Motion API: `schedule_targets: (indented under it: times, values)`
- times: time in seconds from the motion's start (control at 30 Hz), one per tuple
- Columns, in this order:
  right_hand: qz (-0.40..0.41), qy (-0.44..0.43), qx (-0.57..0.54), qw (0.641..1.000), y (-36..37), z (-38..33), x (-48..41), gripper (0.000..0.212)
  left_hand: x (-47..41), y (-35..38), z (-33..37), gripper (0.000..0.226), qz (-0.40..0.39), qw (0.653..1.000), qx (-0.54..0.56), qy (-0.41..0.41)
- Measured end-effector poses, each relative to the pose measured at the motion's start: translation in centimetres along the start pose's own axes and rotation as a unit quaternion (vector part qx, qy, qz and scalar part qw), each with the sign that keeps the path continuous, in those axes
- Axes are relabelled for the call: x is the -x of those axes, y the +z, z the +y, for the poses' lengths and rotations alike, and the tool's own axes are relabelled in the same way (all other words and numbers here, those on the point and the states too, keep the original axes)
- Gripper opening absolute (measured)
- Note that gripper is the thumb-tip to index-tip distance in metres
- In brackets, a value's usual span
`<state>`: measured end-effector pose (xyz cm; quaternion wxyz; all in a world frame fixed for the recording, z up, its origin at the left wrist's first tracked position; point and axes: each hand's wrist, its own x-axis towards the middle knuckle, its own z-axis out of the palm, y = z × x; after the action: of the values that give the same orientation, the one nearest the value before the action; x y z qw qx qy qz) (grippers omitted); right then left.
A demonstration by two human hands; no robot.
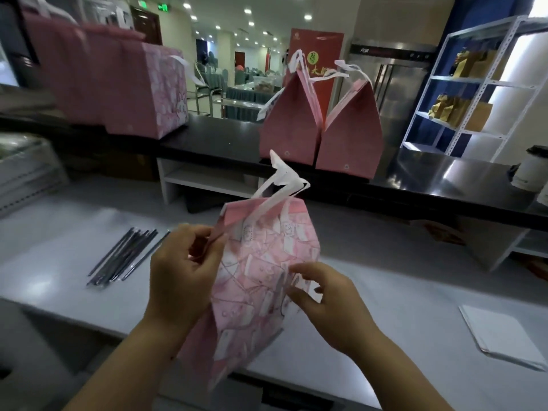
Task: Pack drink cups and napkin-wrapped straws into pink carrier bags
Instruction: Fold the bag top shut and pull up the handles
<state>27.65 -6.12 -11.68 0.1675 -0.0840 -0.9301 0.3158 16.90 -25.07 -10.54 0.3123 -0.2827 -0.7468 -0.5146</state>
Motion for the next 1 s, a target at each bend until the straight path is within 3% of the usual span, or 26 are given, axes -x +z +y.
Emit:
schedule_targets:
  times: [0.27, 0.5, 0.7, 1.0]
  values:
    - [-0.122, -0.106, 0.003, 0.987, 2.4, -8.3, -7.1, 0.060, -7.2, -3.7, -2.5, 0.009, 0.110, 0.990, -0.070, 0.048]
    - [-0.083, -0.140, -0.030, 0.986, 4.7, -13.0, -15.9, 0.100, -17.0, -4.6, -5.7, 0.008, 0.185, 0.980, -0.007, 0.079]
    - [-0.042, -0.161, -0.039, 0.985, 4.8, -14.7, -22.7, 0.092, -24.0, -2.9, -8.6, 0.014, 0.200, 0.975, 0.058, 0.083]
    - [0.008, -0.115, 0.014, 0.993, 4.1, -13.4, -30.7, 0.084, -30.4, 2.9, -12.5, 0.016, 0.123, 0.981, 0.120, 0.090]
